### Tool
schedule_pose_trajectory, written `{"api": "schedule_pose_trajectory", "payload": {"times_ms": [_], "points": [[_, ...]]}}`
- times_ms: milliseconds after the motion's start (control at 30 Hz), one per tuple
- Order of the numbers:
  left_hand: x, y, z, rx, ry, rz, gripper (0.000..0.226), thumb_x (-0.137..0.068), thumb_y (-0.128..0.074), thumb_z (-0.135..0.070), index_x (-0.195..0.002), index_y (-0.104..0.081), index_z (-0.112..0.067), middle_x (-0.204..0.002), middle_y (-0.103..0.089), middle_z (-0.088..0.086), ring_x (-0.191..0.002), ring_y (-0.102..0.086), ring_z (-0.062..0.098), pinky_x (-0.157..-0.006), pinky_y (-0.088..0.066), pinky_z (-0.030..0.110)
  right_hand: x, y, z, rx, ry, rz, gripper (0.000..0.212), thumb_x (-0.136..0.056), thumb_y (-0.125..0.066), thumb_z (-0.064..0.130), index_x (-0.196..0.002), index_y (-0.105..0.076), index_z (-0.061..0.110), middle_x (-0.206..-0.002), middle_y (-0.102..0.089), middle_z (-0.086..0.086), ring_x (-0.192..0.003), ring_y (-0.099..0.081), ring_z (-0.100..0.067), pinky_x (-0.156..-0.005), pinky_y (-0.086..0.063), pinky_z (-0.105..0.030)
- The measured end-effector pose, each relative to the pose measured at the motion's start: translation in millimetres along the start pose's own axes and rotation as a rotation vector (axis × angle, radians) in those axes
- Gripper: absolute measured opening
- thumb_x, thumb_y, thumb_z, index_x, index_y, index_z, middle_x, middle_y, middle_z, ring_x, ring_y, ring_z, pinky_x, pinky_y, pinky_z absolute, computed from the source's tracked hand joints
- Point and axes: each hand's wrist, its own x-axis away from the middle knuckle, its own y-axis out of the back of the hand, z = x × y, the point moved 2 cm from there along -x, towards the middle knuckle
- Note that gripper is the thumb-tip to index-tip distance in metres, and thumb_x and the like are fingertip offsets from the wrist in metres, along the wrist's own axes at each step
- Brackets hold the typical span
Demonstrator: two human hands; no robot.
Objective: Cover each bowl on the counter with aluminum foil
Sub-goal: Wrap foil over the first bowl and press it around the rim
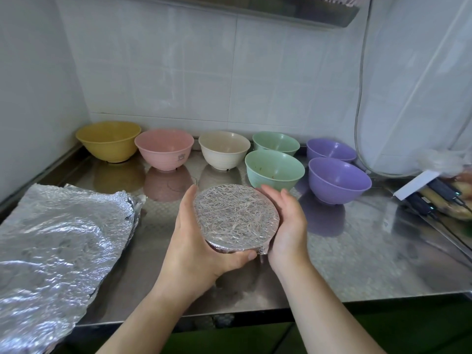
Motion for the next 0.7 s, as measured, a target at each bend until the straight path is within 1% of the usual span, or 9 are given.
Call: {"api": "schedule_pose_trajectory", "payload": {"times_ms": [100,167,233,300,333,433,533,600,700], "points": [[1.4,-0.6,0.9,-0.021,-0.005,-0.007,0.152,-0.039,-0.101,-0.063,-0.159,-0.009,-0.046,-0.156,-0.044,-0.011,-0.146,-0.041,0.007,-0.122,-0.036,0.039,2.3,-1.9,8.2,0.034,0.020,-0.077,0.048,-0.109,-0.045,0.036,-0.122,-0.071,-0.002,-0.111,-0.080,-0.014,-0.097,-0.076,-0.024,-0.083,-0.057,-0.034],[3.5,-2.5,-0.6,-0.037,-0.011,-0.012,0.152,-0.039,-0.100,-0.062,-0.160,-0.009,-0.045,-0.156,-0.042,-0.012,-0.146,-0.039,0.005,-0.122,-0.035,0.037,5.1,-6.0,6.1,0.042,0.009,-0.121,0.048,-0.109,-0.045,0.038,-0.120,-0.072,0.000,-0.101,-0.081,-0.011,-0.089,-0.077,-0.022,-0.077,-0.058,-0.034],[5.0,-4.1,-1.9,-0.036,-0.018,-0.018,0.152,-0.039,-0.100,-0.062,-0.160,-0.009,-0.042,-0.156,-0.043,-0.012,-0.146,-0.039,0.003,-0.120,-0.036,0.033,9.0,-10.9,-0.1,0.057,0.007,-0.150,0.048,-0.107,-0.047,0.041,-0.119,-0.073,0.003,-0.103,-0.081,-0.013,-0.093,-0.078,-0.025,-0.081,-0.062,-0.038],[5.9,-5.3,-2.4,-0.033,-0.018,-0.024,0.152,-0.039,-0.100,-0.063,-0.160,-0.009,-0.043,-0.155,-0.043,-0.013,-0.145,-0.040,0.002,-0.117,-0.035,0.028,10.8,-14.0,-6.8,0.040,0.020,-0.164,0.054,-0.096,-0.052,0.048,-0.122,-0.073,0.006,-0.109,-0.079,-0.017,-0.102,-0.077,-0.034,-0.095,-0.061,-0.053],[5.9,-5.8,-1.9,-0.032,-0.015,-0.030,0.152,-0.039,-0.100,-0.063,-0.159,-0.009,-0.044,-0.155,-0.043,-0.013,-0.145,-0.039,0.002,-0.116,-0.035,0.027,12.0,-15.7,-8.3,0.031,0.022,-0.166,0.056,-0.092,-0.053,0.050,-0.122,-0.073,0.007,-0.111,-0.079,-0.017,-0.103,-0.077,-0.036,-0.098,-0.059,-0.057],[6.4,-6.1,-0.4,-0.029,0.002,-0.049,0.154,-0.039,-0.101,-0.061,-0.159,-0.007,-0.044,-0.155,-0.043,-0.016,-0.145,-0.039,-0.001,-0.115,-0.035,0.025,12.3,-14.2,-10.2,0.030,-0.006,-0.162,0.049,-0.104,-0.047,0.045,-0.122,-0.074,0.008,-0.110,-0.080,-0.016,-0.104,-0.077,-0.035,-0.096,-0.060,-0.053],[7.5,-5.2,0.0,-0.009,0.022,-0.049,0.154,-0.039,-0.103,-0.059,-0.159,-0.006,-0.046,-0.146,-0.046,-0.028,-0.136,-0.039,-0.017,-0.107,-0.040,0.019,13.2,-11.7,-9.5,0.052,-0.033,-0.163,0.044,-0.107,-0.046,0.038,-0.119,-0.075,0.007,-0.107,-0.080,-0.015,-0.101,-0.078,-0.034,-0.083,-0.061,-0.042],[8.3,-4.6,0.6,0.002,0.038,-0.040,0.155,-0.039,-0.102,-0.060,-0.159,-0.006,-0.045,-0.140,-0.046,-0.035,-0.129,-0.040,-0.023,-0.102,-0.040,0.013,11.9,-11.6,-9.0,0.077,-0.028,-0.171,0.043,-0.106,-0.048,0.035,-0.117,-0.075,0.004,-0.106,-0.080,-0.016,-0.102,-0.077,-0.036,-0.087,-0.061,-0.044],[8.7,-5.0,5.2,0.026,0.056,-0.022,0.156,-0.038,-0.103,-0.058,-0.161,-0.008,-0.039,-0.138,-0.047,-0.037,-0.127,-0.041,-0.025,-0.096,-0.034,-0.002,10.3,-11.0,-7.5,0.093,-0.021,-0.145,0.042,-0.105,-0.051,0.034,-0.116,-0.076,0.003,-0.107,-0.080,-0.016,-0.104,-0.076,-0.037,-0.094,-0.058,-0.047]]}}
